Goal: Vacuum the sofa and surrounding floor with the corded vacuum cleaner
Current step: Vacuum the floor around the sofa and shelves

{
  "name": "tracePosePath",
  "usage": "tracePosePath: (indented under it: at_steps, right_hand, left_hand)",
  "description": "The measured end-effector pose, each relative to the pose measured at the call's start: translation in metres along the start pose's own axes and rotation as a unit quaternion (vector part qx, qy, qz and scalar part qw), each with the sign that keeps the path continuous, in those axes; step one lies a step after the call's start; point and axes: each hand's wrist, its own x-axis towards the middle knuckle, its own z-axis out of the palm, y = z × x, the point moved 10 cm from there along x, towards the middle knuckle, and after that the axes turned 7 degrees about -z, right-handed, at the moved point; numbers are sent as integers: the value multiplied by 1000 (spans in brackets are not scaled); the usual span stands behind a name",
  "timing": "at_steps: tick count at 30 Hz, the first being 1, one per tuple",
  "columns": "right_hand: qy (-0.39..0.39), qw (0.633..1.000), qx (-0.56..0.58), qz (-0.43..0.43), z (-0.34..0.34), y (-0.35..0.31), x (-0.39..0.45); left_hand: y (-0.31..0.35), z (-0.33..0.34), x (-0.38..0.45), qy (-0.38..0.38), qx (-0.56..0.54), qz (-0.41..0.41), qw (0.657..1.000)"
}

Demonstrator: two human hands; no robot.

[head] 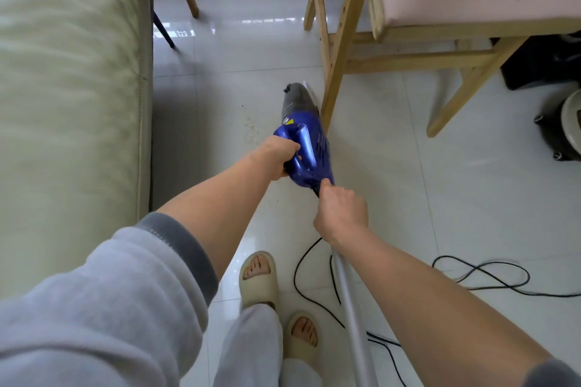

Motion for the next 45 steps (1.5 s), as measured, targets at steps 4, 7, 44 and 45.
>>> tracePosePath:
  at_steps: [4,7,44,45]
  right_hand:
    - [11,1000,22,-7,9,3,-10]
    - [19,999,11,-30,12,0,-9]
    - [12,988,-66,-138,32,-81,-30]
    - [11,989,-67,-132,33,-74,-31]
  left_hand:
    - [-7,3,-5,18,8,28,999]
    - [-16,-4,-6,39,-11,29,999]
    - [-92,-100,-13,97,-143,-24,985]
    - [-91,-93,-14,90,-143,-24,985]
